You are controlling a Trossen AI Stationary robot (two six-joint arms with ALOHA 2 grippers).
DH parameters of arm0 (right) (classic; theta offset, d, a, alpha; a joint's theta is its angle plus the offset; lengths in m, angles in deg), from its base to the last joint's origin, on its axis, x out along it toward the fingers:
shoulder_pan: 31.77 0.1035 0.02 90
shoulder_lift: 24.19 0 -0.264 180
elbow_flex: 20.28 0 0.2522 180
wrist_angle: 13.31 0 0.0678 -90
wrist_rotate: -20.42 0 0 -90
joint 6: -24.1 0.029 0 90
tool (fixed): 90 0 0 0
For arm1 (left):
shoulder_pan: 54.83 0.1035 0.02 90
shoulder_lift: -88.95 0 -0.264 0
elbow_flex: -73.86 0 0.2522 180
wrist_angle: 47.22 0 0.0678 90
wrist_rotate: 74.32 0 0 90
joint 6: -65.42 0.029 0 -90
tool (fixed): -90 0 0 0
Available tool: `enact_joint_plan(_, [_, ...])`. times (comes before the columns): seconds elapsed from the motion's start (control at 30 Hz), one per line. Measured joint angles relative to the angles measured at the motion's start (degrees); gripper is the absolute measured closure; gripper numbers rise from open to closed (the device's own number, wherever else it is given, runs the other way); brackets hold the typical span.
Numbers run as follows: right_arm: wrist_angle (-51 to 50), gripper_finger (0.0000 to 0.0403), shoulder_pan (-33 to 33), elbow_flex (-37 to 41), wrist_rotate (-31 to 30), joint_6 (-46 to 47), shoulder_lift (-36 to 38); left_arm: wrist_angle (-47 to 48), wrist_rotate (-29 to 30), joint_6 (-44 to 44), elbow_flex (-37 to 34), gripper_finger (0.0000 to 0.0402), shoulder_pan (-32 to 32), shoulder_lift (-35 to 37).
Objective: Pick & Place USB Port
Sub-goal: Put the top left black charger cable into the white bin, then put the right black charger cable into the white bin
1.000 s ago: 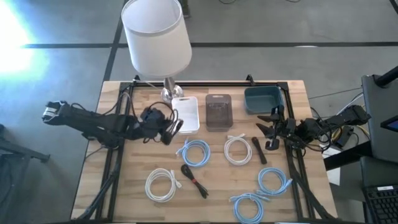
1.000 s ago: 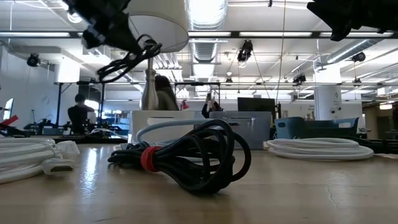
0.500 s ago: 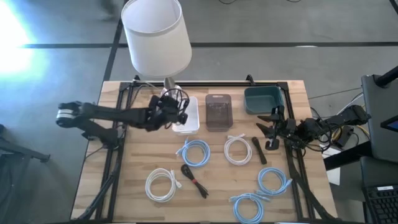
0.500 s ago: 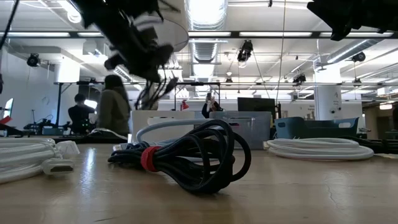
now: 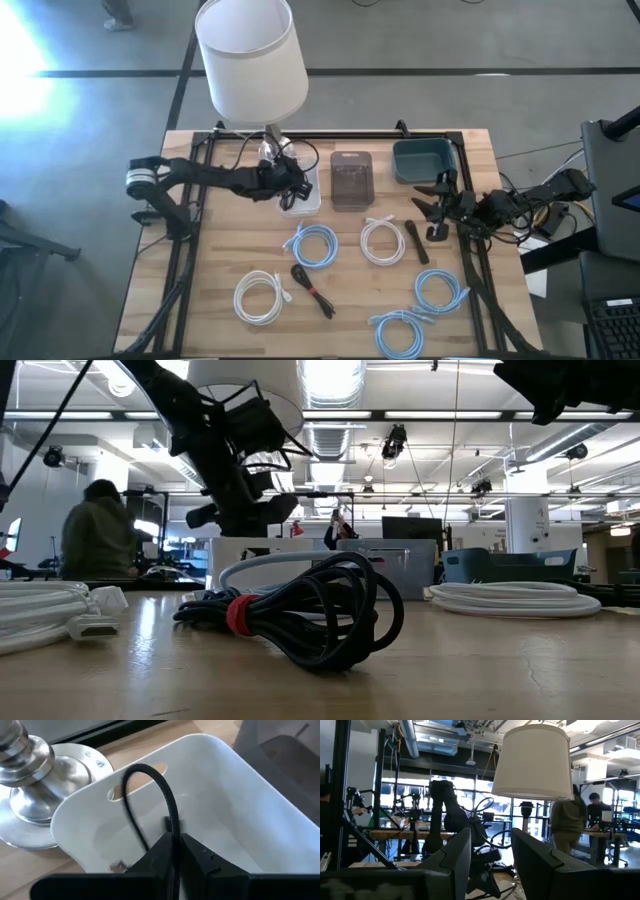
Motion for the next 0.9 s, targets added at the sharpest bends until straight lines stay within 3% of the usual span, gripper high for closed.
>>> enact_joint_plan(0.63, [-1.72,0.0240,0.01,0.02,0.06,3.67,-0.81,0.27,-1.02,6.94,0.43,0.0360,0.70,-0.46])
enact_joint_plan(0.9, [-11.86,0.0212,0.00,-4.27,-2.13,8.92,-3.66,0.23,-2.80,8.80,0.38,0.0299,0.80,-0.46])
